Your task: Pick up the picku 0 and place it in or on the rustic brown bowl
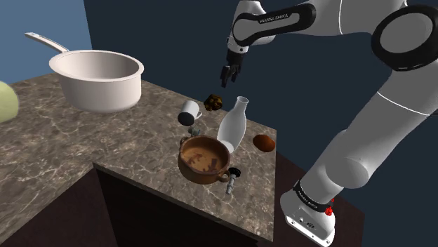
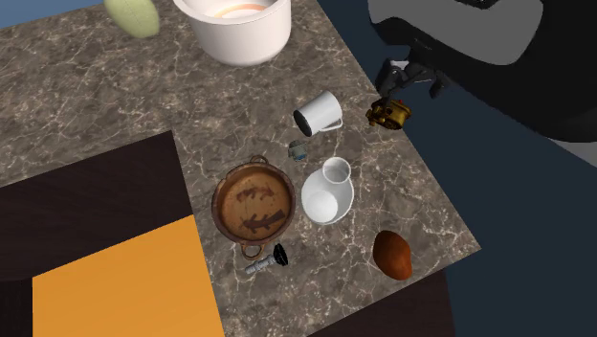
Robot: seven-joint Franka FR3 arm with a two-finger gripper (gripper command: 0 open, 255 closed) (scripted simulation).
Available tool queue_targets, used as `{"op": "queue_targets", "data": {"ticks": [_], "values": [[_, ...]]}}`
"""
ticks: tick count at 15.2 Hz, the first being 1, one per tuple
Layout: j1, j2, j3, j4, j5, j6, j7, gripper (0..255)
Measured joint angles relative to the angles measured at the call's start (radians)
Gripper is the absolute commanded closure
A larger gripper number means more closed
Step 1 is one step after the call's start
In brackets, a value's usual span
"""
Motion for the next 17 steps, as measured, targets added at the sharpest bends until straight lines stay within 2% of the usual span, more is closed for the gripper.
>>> {"op": "queue_targets", "data": {"ticks": [3, 8, 10, 11, 12, 13, 15, 16, 17], "values": [[-0.003, 0.122, 0.000, 0.104, 0.031, 0.018, -0.058, 0], [-0.014, 0.313, 0.019, 0.321, 0.079, -0.008, -0.143, 0], [-0.019, 0.368, 0.034, 0.415, 0.095, -0.078, -0.148, 0], [-0.025, 0.393, 0.041, 0.469, 0.102, -0.139, -0.145, 0], [-0.033, 0.422, 0.050, 0.545, 0.108, -0.258, -0.131, 0], [-0.041, 0.424, 0.056, 0.560, 0.107, -0.314, -0.156, 0], [-0.042, 0.486, 0.067, 0.565, 0.106, -0.239, -0.188, 0], [-0.043, 0.497, 0.070, 0.592, 0.107, -0.272, -0.195, 0], [-0.041, 0.523, 0.072, 0.583, 0.106, -0.243, -0.197, 0]]}}
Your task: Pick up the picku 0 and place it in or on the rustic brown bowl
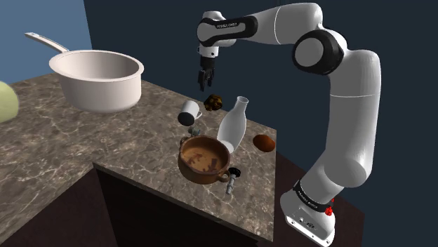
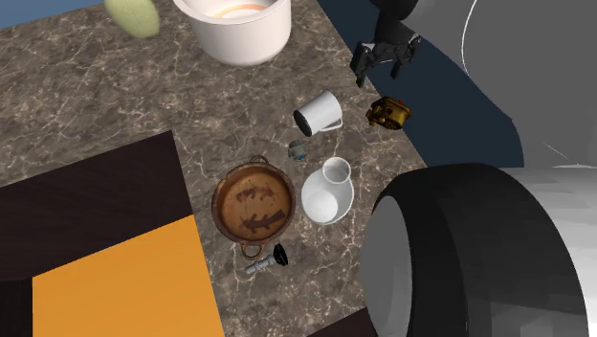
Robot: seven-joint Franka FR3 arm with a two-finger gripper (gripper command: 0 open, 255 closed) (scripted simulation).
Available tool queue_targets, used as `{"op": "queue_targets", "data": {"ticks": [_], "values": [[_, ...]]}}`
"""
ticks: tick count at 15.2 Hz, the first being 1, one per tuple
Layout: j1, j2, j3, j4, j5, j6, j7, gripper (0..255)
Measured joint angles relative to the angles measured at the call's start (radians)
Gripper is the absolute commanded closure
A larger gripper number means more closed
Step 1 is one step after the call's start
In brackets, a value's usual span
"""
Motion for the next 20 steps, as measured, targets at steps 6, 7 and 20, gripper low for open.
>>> {"op": "queue_targets", "data": {"ticks": [6, 7, 20], "values": [[-0.001, 0.011, 0.007, -0.052, -0.001, 0.191, -0.010, 0], [0.000, 0.016, 0.010, -0.040, -0.001, 0.187, -0.001, 0], [-0.004, 0.058, 0.015, 0.016, -0.004, 0.157, -0.008, 255]]}}
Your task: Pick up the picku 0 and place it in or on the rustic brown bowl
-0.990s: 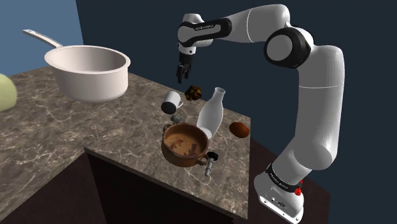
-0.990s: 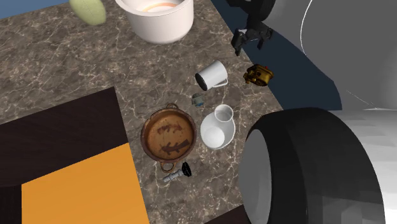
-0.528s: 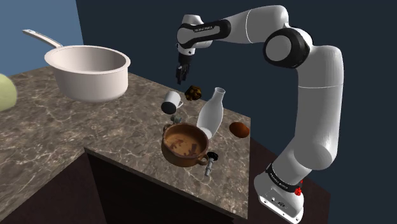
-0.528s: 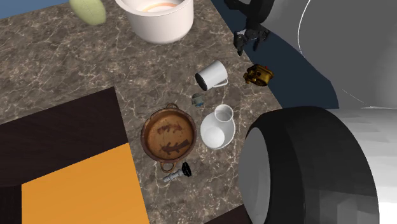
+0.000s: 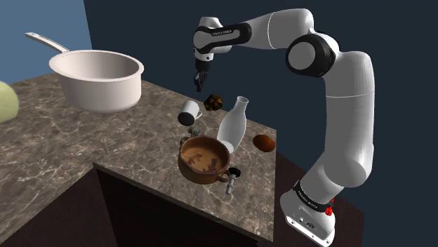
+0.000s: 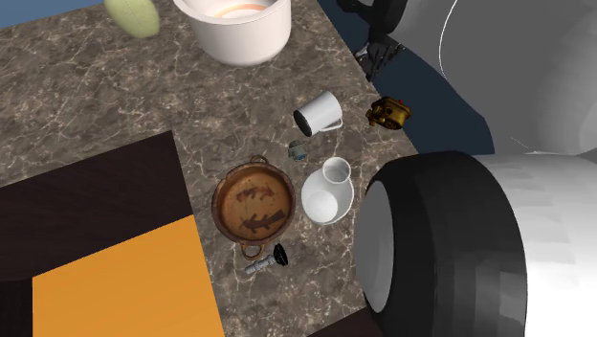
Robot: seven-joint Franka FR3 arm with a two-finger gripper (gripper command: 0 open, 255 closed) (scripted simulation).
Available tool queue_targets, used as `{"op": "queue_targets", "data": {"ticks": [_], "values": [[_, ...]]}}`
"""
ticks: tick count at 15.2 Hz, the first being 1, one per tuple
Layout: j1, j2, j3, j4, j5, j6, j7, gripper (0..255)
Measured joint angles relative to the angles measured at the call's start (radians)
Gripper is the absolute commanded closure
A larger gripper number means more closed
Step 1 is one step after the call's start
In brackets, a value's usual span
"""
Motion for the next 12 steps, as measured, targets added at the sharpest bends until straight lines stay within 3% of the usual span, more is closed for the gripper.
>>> {"op": "queue_targets", "data": {"ticks": [1, 2, 4, 9, 12], "values": [[0.001, 0.000, 0.001, 0.000, 0.000, 0.000, 0.000, 0], [0.001, 0.000, 0.001, 0.001, 0.000, 0.000, 0.000, 0], [0.043, -0.060, -0.012, -0.103, -0.085, 0.046, -0.037, 0], [0.172, -0.269, -0.060, -0.476, -0.481, 0.225, -0.125, 0], [0.181, -0.290, -0.071, -0.543, -0.560, 0.276, -0.129, 0]]}}
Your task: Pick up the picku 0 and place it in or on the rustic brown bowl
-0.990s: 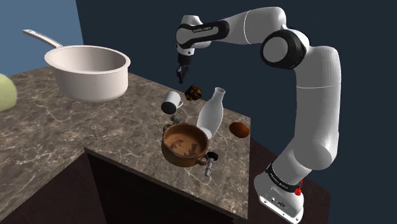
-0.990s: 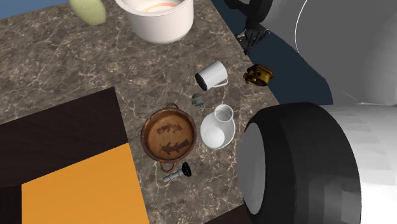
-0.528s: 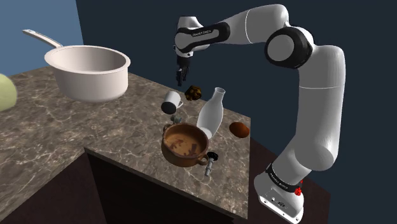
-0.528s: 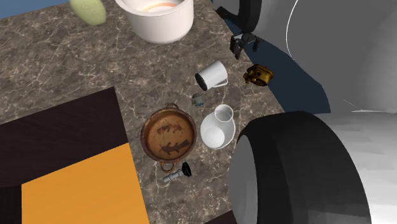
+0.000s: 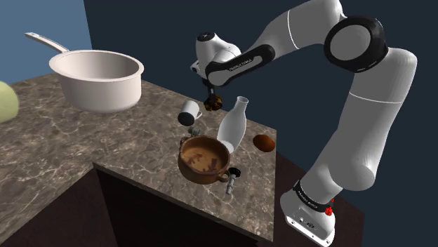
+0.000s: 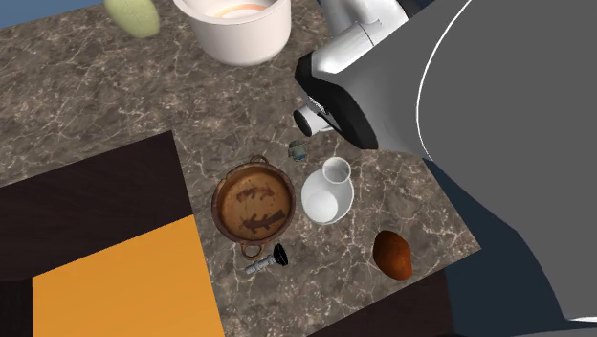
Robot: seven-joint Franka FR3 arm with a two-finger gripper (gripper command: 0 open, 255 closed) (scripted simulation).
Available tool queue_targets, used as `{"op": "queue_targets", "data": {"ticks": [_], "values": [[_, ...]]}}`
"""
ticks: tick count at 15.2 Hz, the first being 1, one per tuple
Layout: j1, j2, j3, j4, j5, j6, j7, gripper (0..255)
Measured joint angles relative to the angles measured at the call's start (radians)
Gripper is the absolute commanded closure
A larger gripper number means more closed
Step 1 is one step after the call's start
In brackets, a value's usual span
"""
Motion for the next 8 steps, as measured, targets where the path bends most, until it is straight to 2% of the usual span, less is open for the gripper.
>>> {"op": "queue_targets", "data": {"ticks": [8], "values": [[-0.013, 0.038, -0.013, -0.019, -0.026, 0.063, 0.007, 0]]}}
